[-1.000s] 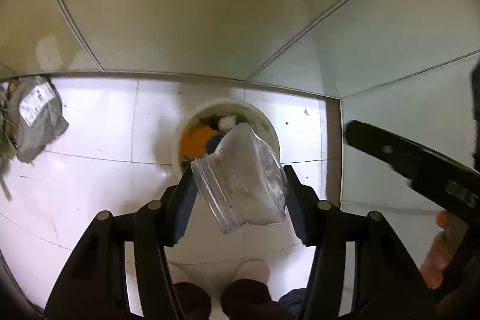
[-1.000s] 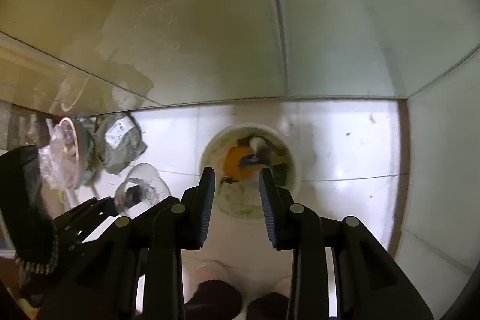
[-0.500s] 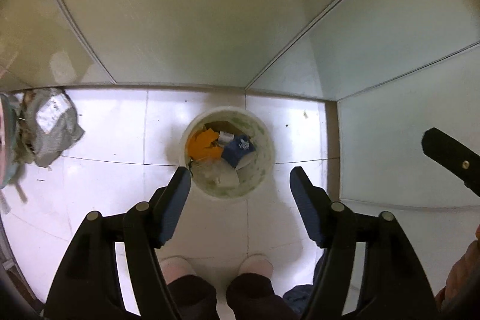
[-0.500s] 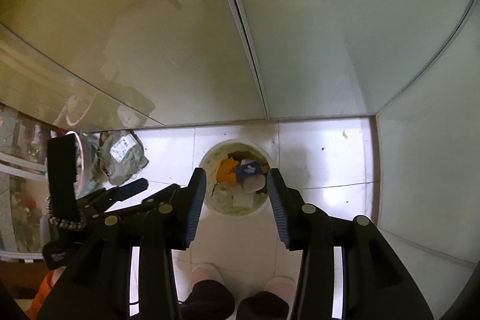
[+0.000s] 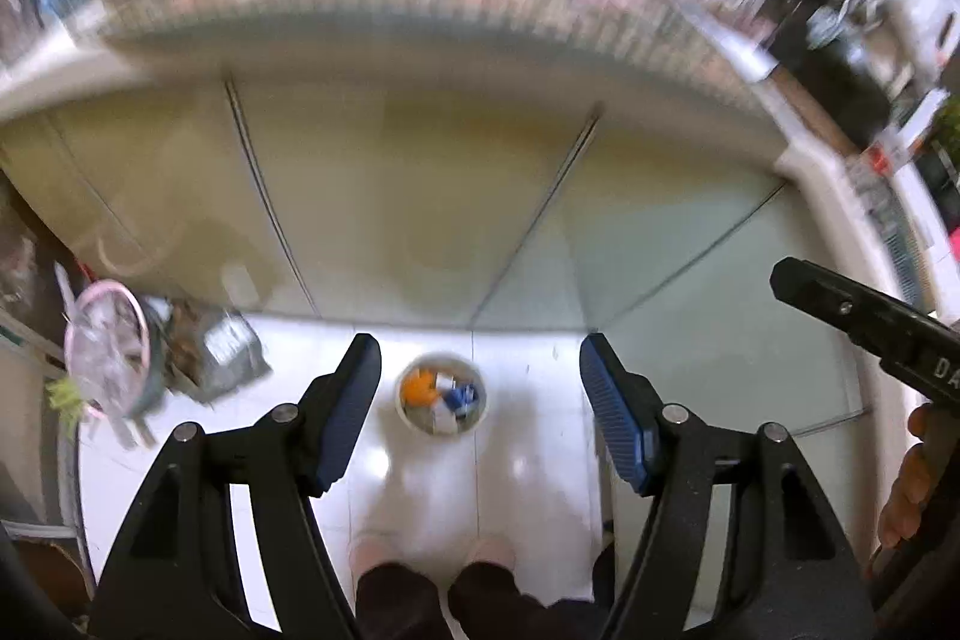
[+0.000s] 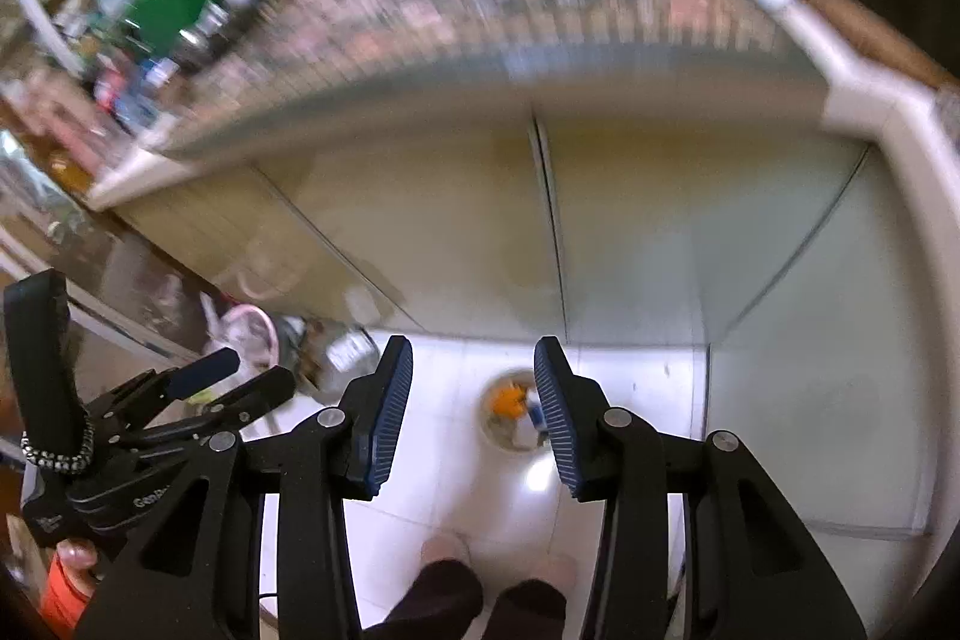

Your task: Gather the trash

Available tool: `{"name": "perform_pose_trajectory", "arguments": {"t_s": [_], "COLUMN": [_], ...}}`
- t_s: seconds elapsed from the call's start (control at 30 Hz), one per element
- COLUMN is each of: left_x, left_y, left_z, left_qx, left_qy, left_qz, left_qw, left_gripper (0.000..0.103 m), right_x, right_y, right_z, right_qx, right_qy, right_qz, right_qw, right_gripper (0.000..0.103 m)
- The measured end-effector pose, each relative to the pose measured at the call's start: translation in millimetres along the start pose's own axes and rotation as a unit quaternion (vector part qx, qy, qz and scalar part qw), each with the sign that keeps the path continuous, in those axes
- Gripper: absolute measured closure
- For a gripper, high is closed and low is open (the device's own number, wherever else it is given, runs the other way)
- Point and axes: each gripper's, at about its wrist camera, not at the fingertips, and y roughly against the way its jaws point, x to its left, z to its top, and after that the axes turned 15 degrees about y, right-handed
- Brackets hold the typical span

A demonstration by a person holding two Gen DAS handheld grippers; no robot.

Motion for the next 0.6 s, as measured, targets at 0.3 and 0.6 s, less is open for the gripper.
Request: {"name": "perform_pose_trajectory", "arguments": {"t_s": [0.3, 0.6], "left_x": [-31.4, -29.8], "left_y": [188.9, 325.5], "left_z": [11.8, -34.3], "left_qx": [-0.140, -0.248], "left_qy": [-0.033, -0.084], "left_qz": [-0.033, -0.070], "left_qw": [0.9890, 0.9626], "left_gripper": [0.035, 0.003], "right_x": [48.6, 115.6], "right_y": [155.6, 249.6], "right_z": [20.2, -8.5], "right_qx": [-0.144, -0.228], "right_qy": [0.035, 0.039], "right_qz": [-0.028, -0.088], "right_qw": [0.989, 0.969], "right_gripper": [0.064, 0.051]}}
